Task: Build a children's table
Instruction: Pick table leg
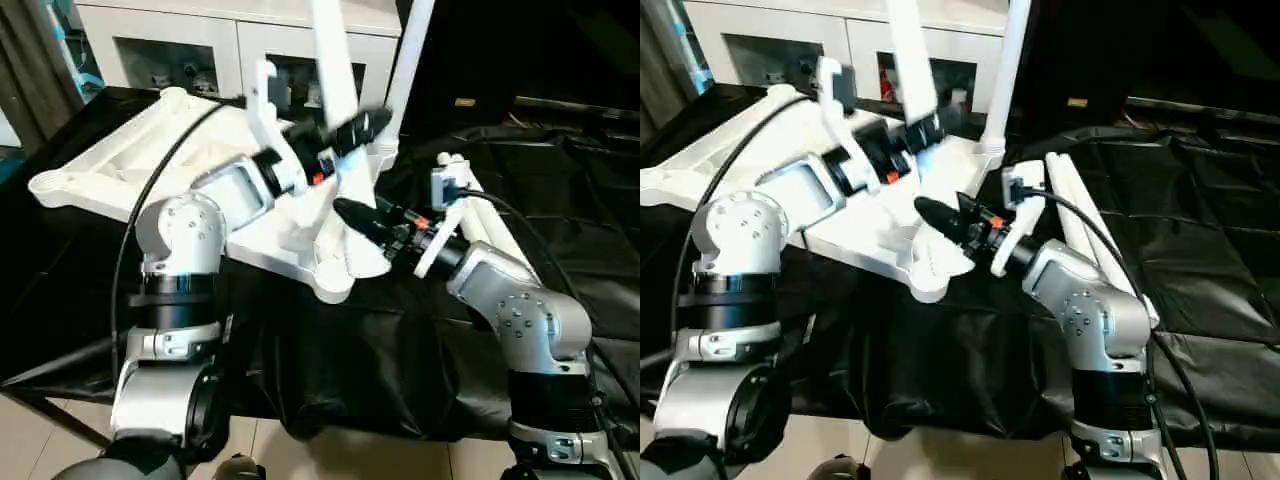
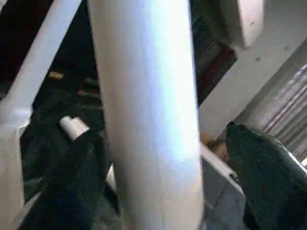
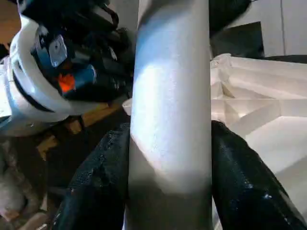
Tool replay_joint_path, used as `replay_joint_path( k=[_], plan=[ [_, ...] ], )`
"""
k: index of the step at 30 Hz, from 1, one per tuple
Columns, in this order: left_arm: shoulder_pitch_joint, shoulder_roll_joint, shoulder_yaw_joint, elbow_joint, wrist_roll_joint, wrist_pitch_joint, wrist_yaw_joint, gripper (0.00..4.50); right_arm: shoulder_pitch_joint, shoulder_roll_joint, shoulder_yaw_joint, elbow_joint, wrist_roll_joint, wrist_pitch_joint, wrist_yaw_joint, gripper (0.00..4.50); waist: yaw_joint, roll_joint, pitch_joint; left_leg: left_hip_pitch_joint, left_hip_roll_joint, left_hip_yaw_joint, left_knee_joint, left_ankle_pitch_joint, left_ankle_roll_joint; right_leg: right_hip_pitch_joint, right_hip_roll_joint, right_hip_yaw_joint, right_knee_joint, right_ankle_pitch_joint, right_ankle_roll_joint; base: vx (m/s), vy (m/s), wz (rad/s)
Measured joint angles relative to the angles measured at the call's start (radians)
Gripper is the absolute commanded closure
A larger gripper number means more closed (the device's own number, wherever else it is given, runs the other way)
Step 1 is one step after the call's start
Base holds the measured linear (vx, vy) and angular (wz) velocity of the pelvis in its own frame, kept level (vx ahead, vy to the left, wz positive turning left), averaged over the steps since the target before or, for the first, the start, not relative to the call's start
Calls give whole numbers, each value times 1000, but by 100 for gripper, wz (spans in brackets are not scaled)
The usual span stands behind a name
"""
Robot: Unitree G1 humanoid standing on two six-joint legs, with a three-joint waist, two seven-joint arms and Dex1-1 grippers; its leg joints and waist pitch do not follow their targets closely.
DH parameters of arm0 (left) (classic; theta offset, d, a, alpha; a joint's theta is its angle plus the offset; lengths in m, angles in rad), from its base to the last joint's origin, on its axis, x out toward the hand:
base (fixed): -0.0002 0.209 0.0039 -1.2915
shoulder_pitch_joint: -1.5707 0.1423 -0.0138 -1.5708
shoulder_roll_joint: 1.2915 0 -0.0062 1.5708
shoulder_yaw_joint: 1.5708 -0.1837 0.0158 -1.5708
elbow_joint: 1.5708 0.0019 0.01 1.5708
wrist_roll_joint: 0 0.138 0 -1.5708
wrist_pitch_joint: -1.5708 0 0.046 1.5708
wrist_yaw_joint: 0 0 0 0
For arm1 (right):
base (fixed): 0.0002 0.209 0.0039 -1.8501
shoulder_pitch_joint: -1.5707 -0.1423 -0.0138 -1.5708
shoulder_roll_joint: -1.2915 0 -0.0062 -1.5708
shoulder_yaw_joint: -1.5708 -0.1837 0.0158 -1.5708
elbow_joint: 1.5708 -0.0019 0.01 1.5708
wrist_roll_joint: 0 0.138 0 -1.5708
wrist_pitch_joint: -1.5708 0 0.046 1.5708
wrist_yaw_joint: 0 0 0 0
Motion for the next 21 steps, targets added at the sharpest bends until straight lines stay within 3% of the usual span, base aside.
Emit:
replay_joint_path(
  k=[15, 21],
  plan=[
    [6, -19, -6, 0, 33, -28, 83, 203, 0, -19, 38, 25, -28, -38, -11, 259, -1, 0, 0, -1, 0, 0, 0, 0, 0, -1, 0, 0, 0, 0, 0, 0, 0, 0],
    [14, -22, 1, -1, 19, -23, 85, 221, -1, -21, 48, 25, -27, -40, -14, 259, -1, -1, 0, -1, 0, 0, 0, 0, 0, -1, 0, 0, 0, 0, 0, 0, 0, 0]
  ],
)
